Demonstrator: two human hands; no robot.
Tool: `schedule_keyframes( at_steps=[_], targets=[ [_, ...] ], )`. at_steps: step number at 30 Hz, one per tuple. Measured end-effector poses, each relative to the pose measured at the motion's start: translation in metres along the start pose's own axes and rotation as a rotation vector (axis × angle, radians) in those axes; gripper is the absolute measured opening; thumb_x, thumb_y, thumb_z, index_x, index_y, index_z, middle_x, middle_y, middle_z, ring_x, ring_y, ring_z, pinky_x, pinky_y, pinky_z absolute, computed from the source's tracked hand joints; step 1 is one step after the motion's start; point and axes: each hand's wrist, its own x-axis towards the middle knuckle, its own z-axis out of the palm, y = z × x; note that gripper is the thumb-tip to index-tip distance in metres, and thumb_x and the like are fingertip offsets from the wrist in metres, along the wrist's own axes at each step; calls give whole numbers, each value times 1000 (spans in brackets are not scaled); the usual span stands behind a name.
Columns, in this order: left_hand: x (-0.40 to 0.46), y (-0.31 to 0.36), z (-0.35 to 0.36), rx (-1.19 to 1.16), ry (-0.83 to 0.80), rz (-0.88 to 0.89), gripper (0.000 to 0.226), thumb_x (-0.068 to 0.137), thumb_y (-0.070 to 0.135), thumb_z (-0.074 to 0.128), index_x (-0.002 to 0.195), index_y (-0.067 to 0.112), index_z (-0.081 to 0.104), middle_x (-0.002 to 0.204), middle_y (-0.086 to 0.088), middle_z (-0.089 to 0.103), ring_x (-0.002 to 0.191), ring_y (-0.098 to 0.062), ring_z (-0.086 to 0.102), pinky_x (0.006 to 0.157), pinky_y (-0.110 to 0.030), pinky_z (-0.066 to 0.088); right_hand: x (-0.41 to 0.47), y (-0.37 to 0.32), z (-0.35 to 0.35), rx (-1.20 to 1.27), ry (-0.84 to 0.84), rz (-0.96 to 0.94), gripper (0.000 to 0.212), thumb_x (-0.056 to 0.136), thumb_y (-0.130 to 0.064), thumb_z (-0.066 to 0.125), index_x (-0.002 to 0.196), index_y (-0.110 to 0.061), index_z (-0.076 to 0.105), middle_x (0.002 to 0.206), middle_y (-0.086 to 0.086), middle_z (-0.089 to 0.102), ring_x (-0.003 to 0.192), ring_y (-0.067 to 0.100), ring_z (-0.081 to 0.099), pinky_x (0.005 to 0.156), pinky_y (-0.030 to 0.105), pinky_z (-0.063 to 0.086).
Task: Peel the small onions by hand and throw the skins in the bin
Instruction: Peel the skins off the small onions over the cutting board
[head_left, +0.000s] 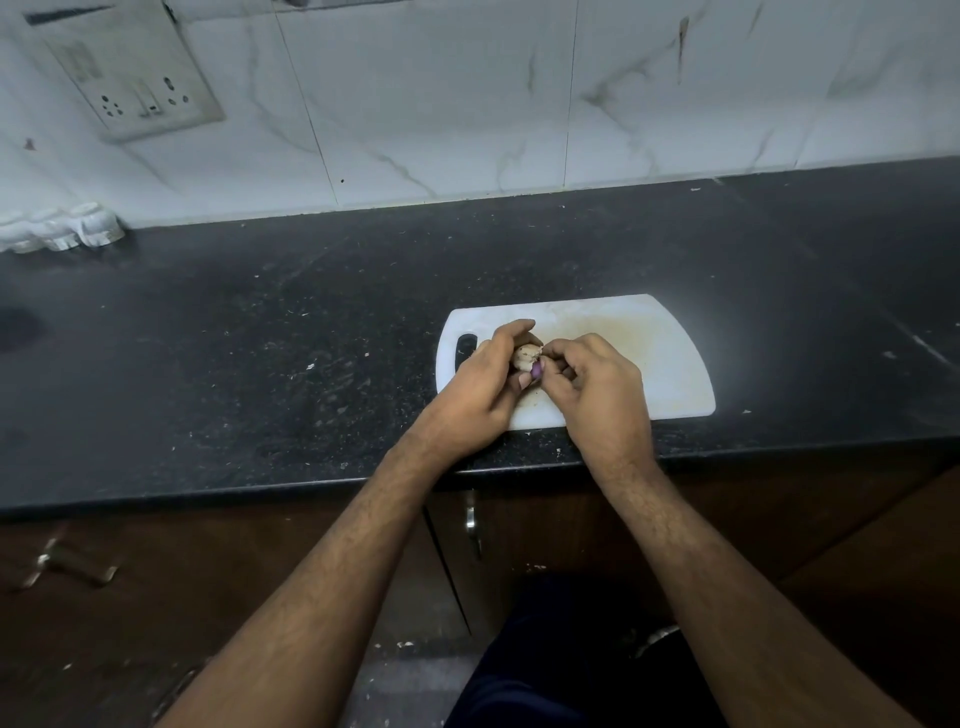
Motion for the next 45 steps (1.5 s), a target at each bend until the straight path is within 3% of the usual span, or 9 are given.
schedule_keyframes(
  at_steps=[6, 12, 17, 21, 24, 32, 36, 41, 45],
  targets=[
    [0, -2, -2, 17, 56, 26, 42, 102, 3, 55, 142, 1, 44, 137, -3, 52, 122, 17, 41, 106, -10, 36, 3, 1, -2, 57, -14, 65, 19, 93, -23, 72, 107, -11, 74, 96, -5, 65, 76, 4, 60, 74, 21, 55],
    [1, 1, -3, 42, 62, 65, 43, 98, -5, 51, 141, 2, 55, 138, -5, 47, 125, 15, 39, 107, -7, 31, 7, 4, -3, 134, 9, 188, 13, 91, -19, 74, 103, -16, 74, 92, -6, 69, 71, 2, 60, 68, 15, 54],
    [0, 5, -3, -13, 68, 76, 40, 93, 12, 71, 130, 6, 58, 126, -4, 55, 114, 3, 49, 100, -16, 42, 7, 6, -6, 245, -74, 220, 10, 90, -21, 75, 100, -20, 74, 82, -7, 71, 71, 6, 64, 67, 19, 56],
    [3, 4, -5, -72, 114, 46, 27, 94, 17, 74, 116, 9, 62, 110, -2, 63, 102, -7, 56, 89, -19, 46, 10, 9, -7, 431, -176, 289, 5, 90, -22, 75, 94, -18, 75, 81, 8, 75, 75, 27, 71, 74, 40, 63],
    [2, 2, -5, -116, 91, 51, 23, 96, 11, 71, 116, 8, 62, 113, -3, 63, 107, -9, 58, 93, -29, 51, 12, 10, -7, 487, -208, 324, 7, 90, -17, 77, 94, -13, 75, 82, 11, 75, 71, 14, 69, 72, 38, 63],
    [2, 1, -7, -341, 24, -49, 24, 97, 11, 65, 120, 12, 58, 127, -1, 61, 125, -19, 58, 110, -39, 47, 14, 13, -7, 576, -236, 379, 19, 85, -24, 80, 97, -10, 73, 87, 13, 74, 76, 11, 68, 67, 30, 60],
    [2, 1, -11, -466, 2, -101, 24, 96, 6, 65, 119, 9, 56, 126, -6, 60, 124, -22, 58, 112, -44, 46, 15, 12, -7, 588, -246, 359, 3, 93, -17, 70, 93, -14, 70, 86, 4, 71, 81, 12, 66, 65, 32, 60],
    [1, -1, -17, -655, 89, -173, 41, 96, 1, 67, 131, 5, 45, 134, -27, 54, 123, -28, 65, 108, -44, 52, 17, 14, -16, 764, -52, 499, 20, 105, -13, 44, 92, -13, 60, 75, 1, 55, 59, 7, 61, 70, 44, 58],
    [2, -2, -15, -650, 91, -185, 45, 97, -4, 64, 135, 2, 40, 132, -22, 53, 116, -17, 63, 102, -38, 55, 15, 11, -11, 455, -106, 374, 22, 100, -8, 46, 97, -16, 66, 88, 5, 67, 74, 17, 67, 66, 30, 59]
  ],
)
